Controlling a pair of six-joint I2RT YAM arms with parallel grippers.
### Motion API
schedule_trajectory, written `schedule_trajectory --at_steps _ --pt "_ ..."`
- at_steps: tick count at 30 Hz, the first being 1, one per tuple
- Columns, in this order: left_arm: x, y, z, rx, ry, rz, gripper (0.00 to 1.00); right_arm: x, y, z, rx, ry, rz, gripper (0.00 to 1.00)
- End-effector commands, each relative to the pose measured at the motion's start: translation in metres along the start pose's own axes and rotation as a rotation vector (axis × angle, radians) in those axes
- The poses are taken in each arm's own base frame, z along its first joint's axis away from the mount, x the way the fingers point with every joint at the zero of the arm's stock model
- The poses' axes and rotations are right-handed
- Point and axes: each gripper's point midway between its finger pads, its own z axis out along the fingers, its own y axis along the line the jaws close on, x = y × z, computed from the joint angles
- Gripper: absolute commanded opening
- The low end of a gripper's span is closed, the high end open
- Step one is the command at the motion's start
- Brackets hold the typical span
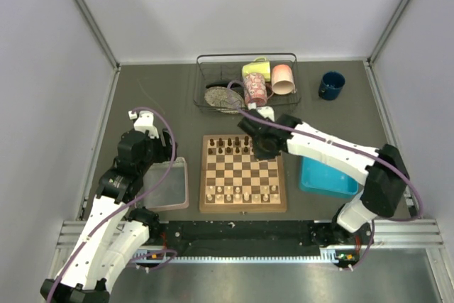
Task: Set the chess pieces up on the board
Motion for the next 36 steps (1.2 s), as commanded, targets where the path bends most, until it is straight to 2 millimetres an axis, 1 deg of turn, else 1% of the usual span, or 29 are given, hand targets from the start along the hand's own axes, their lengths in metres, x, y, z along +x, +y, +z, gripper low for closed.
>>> schedule_trajectory --at_steps 1,2,7,10,14,17,25,36 --pt "-0.010 -0.006 0.002 0.028 -0.045 0.007 0.75 0.012 0.033 -0.004 -0.025 0.015 -0.011 0.00" --pt "-0.010 -0.006 0.002 0.030 -0.045 0.007 0.75 0.019 0.038 0.000 -0.021 0.028 -0.027 0.00" --pt "-0.010 -0.007 0.002 0.032 -0.043 0.009 0.75 0.033 0.048 0.005 -0.033 0.051 -0.007 0.00" --pt "-0.009 -0.007 0.003 0.033 -0.039 0.010 0.75 0.039 0.047 0.007 -0.027 0.059 -0.003 0.00" --pt "-0.009 -0.007 0.003 0.033 -0.039 0.010 0.75 0.056 0.040 0.012 -0.012 0.092 0.009 0.00" --pt "-0.010 -0.007 0.003 0.032 -0.041 0.009 0.75 0.065 0.040 0.014 -0.004 0.107 0.014 0.00" --pt "-0.009 -0.008 0.003 0.034 -0.038 0.010 0.75 0.075 0.042 0.017 -0.001 0.127 0.017 0.00" --pt "-0.008 -0.008 0.003 0.037 -0.037 0.011 0.75 0.085 0.037 0.022 0.028 0.166 0.027 0.00"
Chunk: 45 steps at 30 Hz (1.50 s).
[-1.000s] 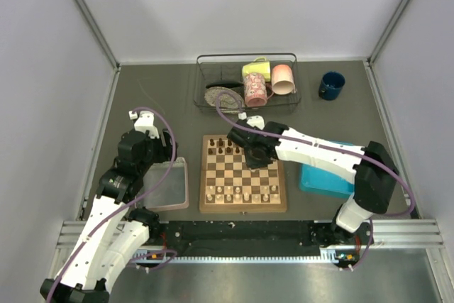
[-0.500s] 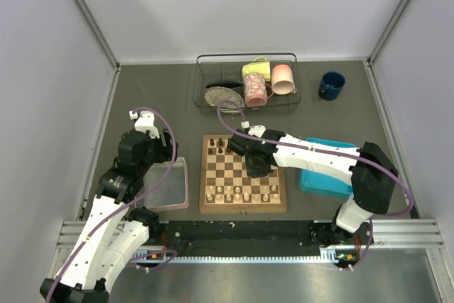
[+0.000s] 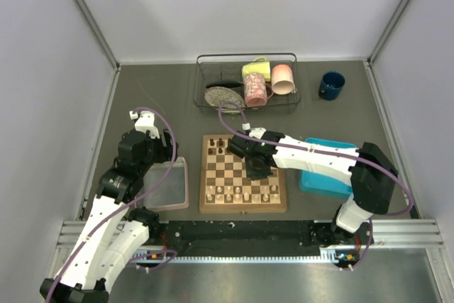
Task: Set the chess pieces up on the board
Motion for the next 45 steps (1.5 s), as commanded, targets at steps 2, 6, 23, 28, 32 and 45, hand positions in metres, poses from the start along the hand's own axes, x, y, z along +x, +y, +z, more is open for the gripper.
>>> schedule_trajectory --at_steps 2,6,23,28,32,45 --pt "-0.009 -0.005 0.003 0.024 -0.038 0.007 0.75 0.009 0.000 0.000 0.006 0.020 0.006 0.00" --pt "-0.010 -0.005 0.003 0.022 -0.042 0.006 0.75 0.015 -0.002 0.001 0.010 0.033 0.003 0.00" --pt "-0.010 -0.005 0.002 0.024 -0.045 0.007 0.75 0.030 -0.001 0.002 0.002 0.077 -0.020 0.00" --pt "-0.010 -0.005 0.002 0.023 -0.047 0.007 0.75 0.032 -0.002 0.004 0.005 0.085 -0.026 0.00" --pt "-0.010 -0.005 0.002 0.024 -0.046 0.007 0.75 0.031 -0.002 0.005 0.012 0.079 -0.024 0.00" --pt "-0.010 -0.005 0.002 0.022 -0.044 0.007 0.75 0.027 -0.005 0.010 0.045 0.052 0.010 0.00"
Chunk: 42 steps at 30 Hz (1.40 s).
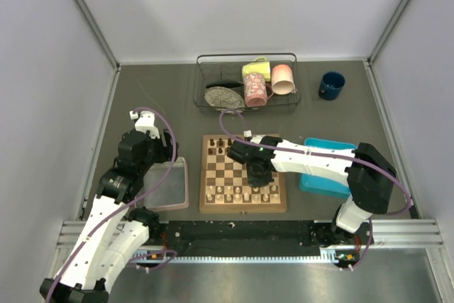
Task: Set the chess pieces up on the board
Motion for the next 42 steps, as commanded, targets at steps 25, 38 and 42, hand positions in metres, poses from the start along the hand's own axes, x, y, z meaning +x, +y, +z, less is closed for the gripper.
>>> schedule_trajectory --at_steps 25,38,42 --pt "-0.0104 -0.0039 0.0019 0.018 -0.047 0.006 0.75 -0.0021 0.0031 0.0064 0.034 -0.025 0.013 0.08" --pt "-0.0108 -0.0034 0.0016 0.015 -0.049 0.006 0.75 -0.0013 0.0065 0.0043 0.011 -0.022 0.004 0.08" --pt "-0.0108 -0.0034 0.0016 0.015 -0.049 0.006 0.75 -0.0020 0.0069 0.0035 0.005 -0.024 0.007 0.08"
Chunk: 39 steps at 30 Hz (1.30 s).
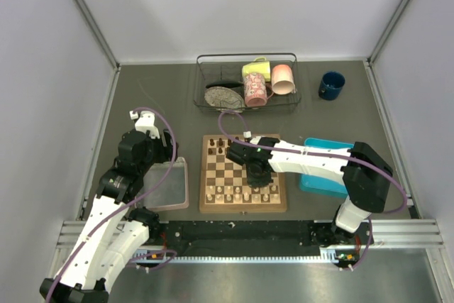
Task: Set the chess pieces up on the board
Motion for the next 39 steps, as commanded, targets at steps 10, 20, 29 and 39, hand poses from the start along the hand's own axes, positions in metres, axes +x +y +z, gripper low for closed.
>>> schedule_trajectory --at_steps 10,20,29,39 --pt "-0.011 -0.003 0.001 0.014 -0.051 0.005 0.75 -0.003 0.009 -0.005 -0.035 -0.022 -0.007 0.08" --pt "-0.011 -0.003 0.001 0.015 -0.051 0.005 0.75 -0.001 0.008 -0.003 -0.028 -0.017 -0.008 0.19" --pt "-0.012 -0.003 0.001 0.014 -0.053 0.005 0.75 -0.005 0.012 -0.008 -0.049 -0.031 0.004 0.28" --pt "-0.011 -0.003 0.001 0.016 -0.052 0.005 0.75 -0.034 0.016 -0.051 -0.160 -0.146 0.051 0.30"
